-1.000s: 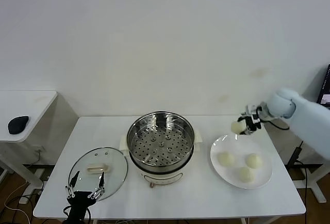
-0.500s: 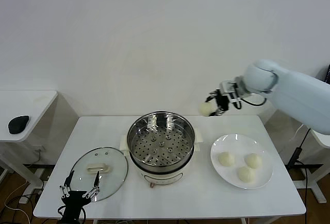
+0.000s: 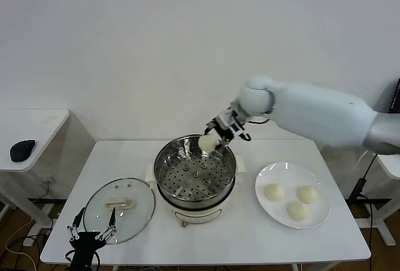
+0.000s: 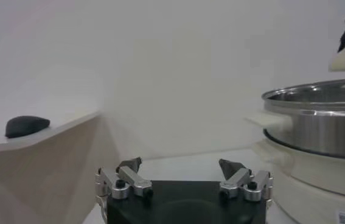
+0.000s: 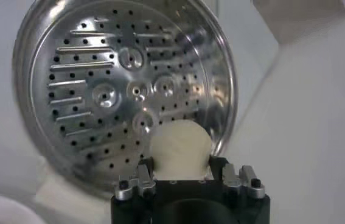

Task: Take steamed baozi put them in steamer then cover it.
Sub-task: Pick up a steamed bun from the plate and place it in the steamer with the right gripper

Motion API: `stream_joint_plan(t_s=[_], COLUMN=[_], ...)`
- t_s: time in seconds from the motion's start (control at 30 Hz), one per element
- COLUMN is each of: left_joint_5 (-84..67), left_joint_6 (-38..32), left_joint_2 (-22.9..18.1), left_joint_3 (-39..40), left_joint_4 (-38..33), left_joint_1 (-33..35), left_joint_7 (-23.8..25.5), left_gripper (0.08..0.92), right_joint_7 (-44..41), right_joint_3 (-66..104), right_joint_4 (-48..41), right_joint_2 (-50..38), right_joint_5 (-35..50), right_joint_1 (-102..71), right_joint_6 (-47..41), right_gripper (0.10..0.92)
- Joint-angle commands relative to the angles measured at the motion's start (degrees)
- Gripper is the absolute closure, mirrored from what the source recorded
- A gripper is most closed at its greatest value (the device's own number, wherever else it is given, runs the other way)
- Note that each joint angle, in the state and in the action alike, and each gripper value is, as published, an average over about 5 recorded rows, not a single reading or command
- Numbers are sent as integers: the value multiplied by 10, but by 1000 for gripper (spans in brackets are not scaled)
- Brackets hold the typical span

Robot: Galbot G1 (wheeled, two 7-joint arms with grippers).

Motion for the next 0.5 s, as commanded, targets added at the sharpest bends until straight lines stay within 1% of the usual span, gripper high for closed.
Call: stream_joint_plan(t_s=[0.03, 0.2, 0.5], left_joint_5=[-2, -4, -6], left_joint_6=[1, 1, 1], left_joint_2=[0, 0, 1], left_joint_3=[-4, -5, -5], left_joint_4=[1, 2, 6], left_joint_1=[-4, -7, -12], left_joint_7=[1, 1, 1], left_gripper=[177, 177, 177], right_joint_7=[1, 3, 25], right_joint_3=[-21, -20, -10], right_joint_4=[-84, -120, -156], right_joint_2=[92, 104, 118], right_joint_5=[-95, -138, -175], right_joint_1=[-11, -25, -68], right_joint_6=[117, 146, 173], right_gripper=[439, 419, 414])
